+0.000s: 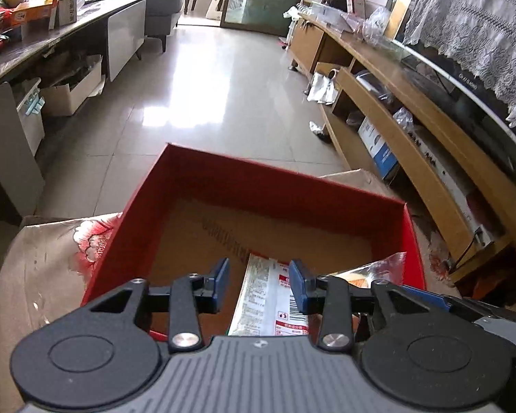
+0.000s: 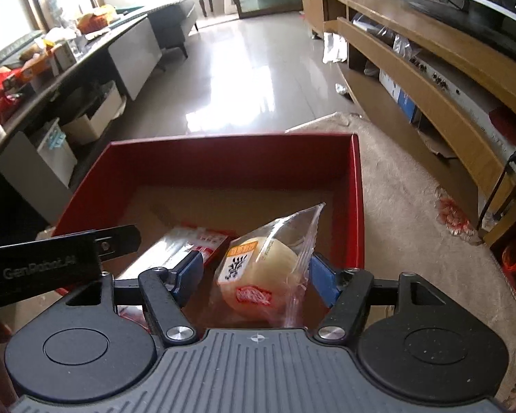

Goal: Organize snacks
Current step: 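Lower both snacks into the red box and open both tools, then move the left tool back to the pile and grasp the white noodle-snack bag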

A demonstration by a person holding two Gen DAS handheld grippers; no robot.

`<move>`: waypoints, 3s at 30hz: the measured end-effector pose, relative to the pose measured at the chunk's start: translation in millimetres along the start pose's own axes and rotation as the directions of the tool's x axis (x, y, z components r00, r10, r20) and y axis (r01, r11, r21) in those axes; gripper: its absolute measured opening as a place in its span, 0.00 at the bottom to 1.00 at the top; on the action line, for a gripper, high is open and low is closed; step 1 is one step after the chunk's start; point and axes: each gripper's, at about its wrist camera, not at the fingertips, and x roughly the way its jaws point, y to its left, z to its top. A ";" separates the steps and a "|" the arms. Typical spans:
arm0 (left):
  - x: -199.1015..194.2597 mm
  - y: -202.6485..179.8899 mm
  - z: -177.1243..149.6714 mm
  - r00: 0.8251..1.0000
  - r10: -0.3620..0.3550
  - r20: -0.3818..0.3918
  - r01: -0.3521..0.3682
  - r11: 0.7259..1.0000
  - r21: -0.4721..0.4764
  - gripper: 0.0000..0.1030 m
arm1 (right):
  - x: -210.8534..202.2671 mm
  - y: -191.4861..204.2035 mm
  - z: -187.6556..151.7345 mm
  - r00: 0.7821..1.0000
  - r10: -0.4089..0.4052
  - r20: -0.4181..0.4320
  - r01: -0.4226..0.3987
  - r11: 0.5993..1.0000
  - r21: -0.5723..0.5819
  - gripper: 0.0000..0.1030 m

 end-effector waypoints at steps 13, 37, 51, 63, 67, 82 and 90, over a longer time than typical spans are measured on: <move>-22.5 6.8 -13.1 1.000 -0.025 -0.003 0.025 1.000 -0.012 0.44 | -26.2 -1.5 1.7 0.996 -0.033 0.077 0.033 0.999 0.008 0.74; -61.1 10.4 -63.7 0.996 -0.083 -0.038 0.083 0.996 -0.018 0.46 | -70.7 -1.6 -47.8 0.997 -0.047 0.067 0.046 0.999 0.019 0.75; -71.3 11.6 -84.2 0.993 -0.098 -0.061 0.098 0.995 -0.003 0.46 | -82.1 -3.5 -68.1 0.997 -0.060 0.051 0.059 0.998 0.020 0.76; -79.6 11.5 -103.4 0.991 -0.108 -0.084 0.109 0.994 0.012 0.46 | -89.0 -4.6 -87.0 0.997 -0.070 0.024 0.069 0.997 0.021 0.77; -82.1 14.2 -112.7 0.989 -0.105 -0.100 0.108 0.994 0.020 0.46 | -90.5 -3.0 -96.5 0.997 -0.074 0.005 0.074 0.997 0.012 0.77; -93.2 38.4 -153.7 0.981 -0.088 -0.173 0.095 0.995 0.029 0.46 | -90.3 14.7 -133.8 0.994 -0.059 -0.087 0.054 0.997 -0.056 0.77; -95.7 42.9 -175.2 0.968 -0.114 -0.224 0.130 0.990 0.060 0.46 | -96.7 21.1 -152.4 0.992 -0.056 -0.117 0.047 0.996 -0.080 0.78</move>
